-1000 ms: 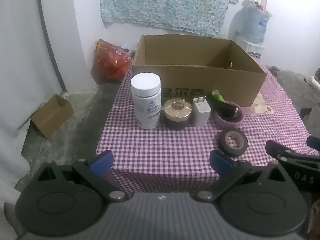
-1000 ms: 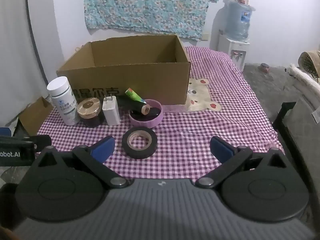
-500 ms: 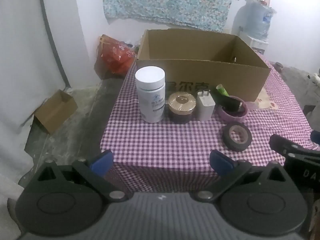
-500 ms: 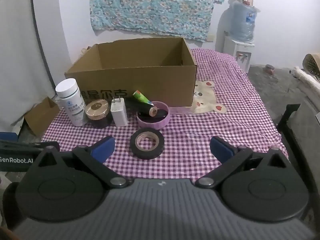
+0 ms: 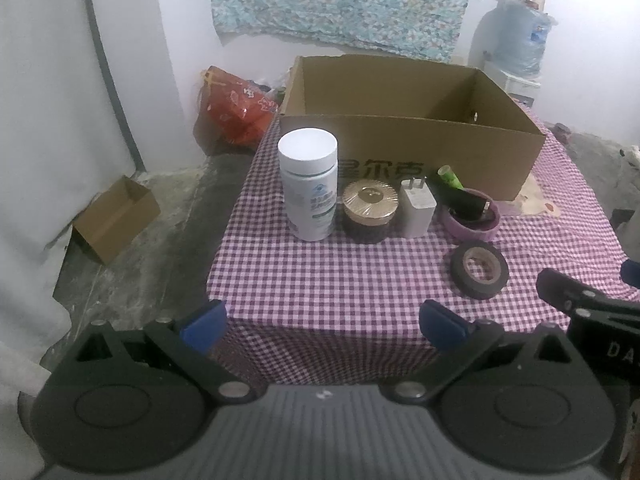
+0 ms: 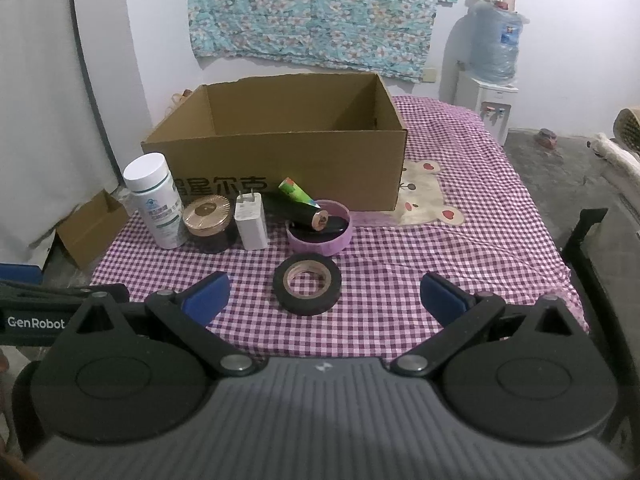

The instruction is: Organize rigid objects

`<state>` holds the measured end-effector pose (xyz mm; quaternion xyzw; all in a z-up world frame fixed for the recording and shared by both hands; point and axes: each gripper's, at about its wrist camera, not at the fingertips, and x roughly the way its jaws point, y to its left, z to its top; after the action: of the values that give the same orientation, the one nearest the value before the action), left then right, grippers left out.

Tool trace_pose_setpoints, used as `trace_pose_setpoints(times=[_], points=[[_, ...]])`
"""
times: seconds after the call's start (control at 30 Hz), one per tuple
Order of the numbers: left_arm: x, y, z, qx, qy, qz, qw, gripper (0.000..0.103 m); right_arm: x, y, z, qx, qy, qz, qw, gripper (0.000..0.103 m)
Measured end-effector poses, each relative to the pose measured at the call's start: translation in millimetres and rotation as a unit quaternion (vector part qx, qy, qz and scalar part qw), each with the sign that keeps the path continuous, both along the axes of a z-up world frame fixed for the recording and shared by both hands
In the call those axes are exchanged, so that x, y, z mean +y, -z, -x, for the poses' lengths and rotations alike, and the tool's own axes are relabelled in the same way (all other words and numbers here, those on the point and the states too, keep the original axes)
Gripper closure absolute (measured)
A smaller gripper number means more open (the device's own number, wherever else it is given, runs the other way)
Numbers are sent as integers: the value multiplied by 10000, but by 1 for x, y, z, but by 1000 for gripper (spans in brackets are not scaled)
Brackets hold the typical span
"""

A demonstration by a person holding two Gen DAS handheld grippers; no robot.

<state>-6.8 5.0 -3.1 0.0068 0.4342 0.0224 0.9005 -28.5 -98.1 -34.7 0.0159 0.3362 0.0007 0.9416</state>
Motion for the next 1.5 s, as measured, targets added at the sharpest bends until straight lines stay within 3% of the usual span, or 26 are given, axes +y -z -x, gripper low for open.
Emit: trace_pose_setpoints(times=[1.5], points=[[5,3,-2,30,-84,-11,10000,0,10,-1,-4,-8,-164,113,9998,1]])
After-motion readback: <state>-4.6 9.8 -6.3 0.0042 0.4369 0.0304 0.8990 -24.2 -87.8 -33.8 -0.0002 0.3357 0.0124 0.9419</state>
